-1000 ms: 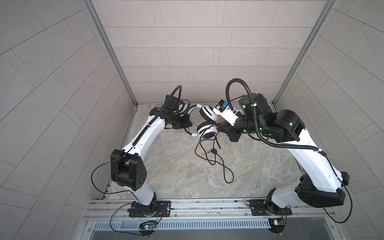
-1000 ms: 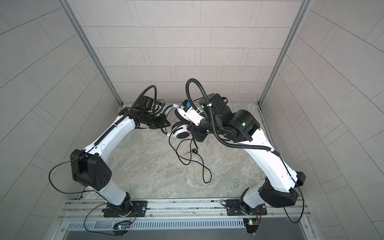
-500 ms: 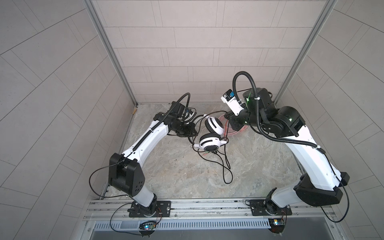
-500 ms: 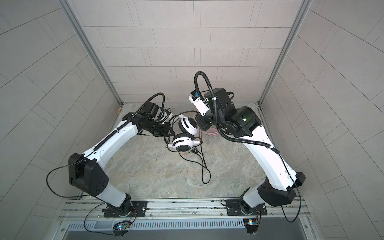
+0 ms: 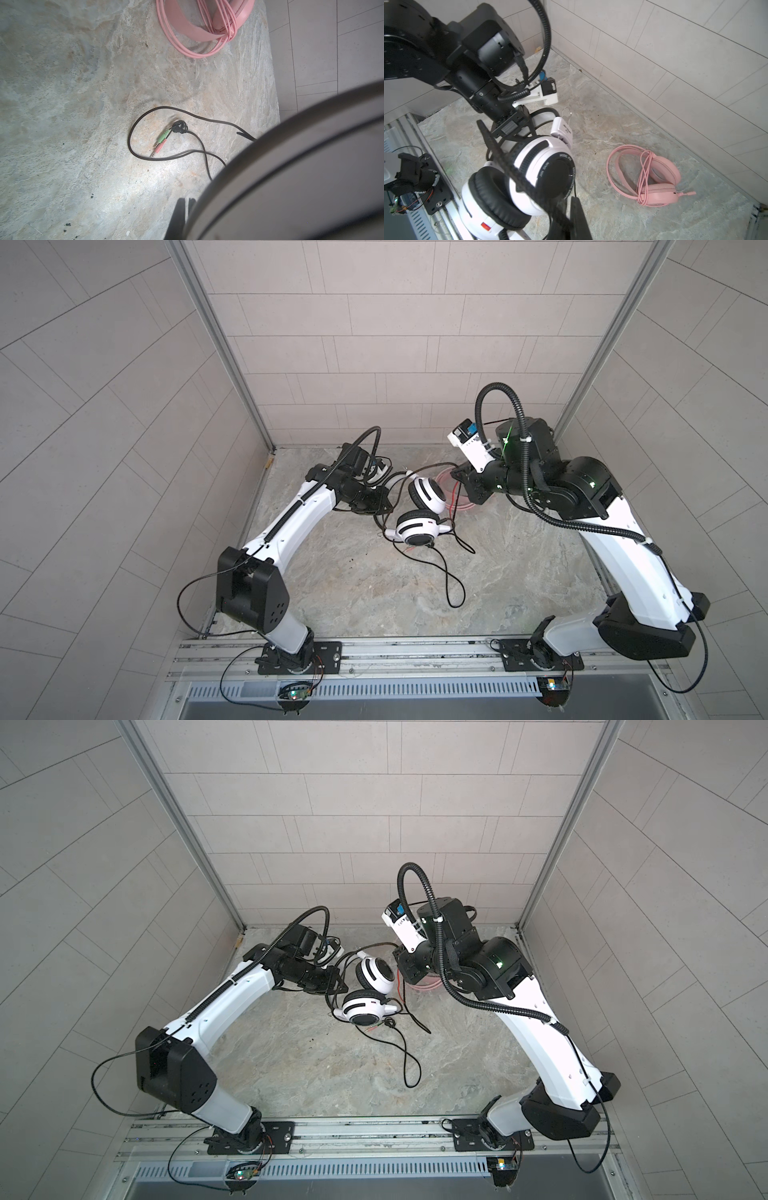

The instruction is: Wrap the headphones

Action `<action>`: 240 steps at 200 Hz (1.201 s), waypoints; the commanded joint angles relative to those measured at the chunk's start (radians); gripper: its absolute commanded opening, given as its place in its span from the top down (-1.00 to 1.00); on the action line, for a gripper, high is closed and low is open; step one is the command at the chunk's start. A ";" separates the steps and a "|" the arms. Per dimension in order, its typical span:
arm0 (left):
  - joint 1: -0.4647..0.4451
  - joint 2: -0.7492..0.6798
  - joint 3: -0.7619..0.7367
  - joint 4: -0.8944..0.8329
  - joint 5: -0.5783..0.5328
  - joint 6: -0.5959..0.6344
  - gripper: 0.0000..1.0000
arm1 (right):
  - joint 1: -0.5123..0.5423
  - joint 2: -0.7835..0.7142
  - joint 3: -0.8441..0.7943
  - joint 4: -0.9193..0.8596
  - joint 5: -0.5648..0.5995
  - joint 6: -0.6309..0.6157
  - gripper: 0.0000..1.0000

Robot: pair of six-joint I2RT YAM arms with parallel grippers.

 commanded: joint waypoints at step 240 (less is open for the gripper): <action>0.085 -0.236 -0.060 0.065 0.178 0.057 1.00 | -0.368 0.051 -0.466 0.461 -0.102 0.183 1.00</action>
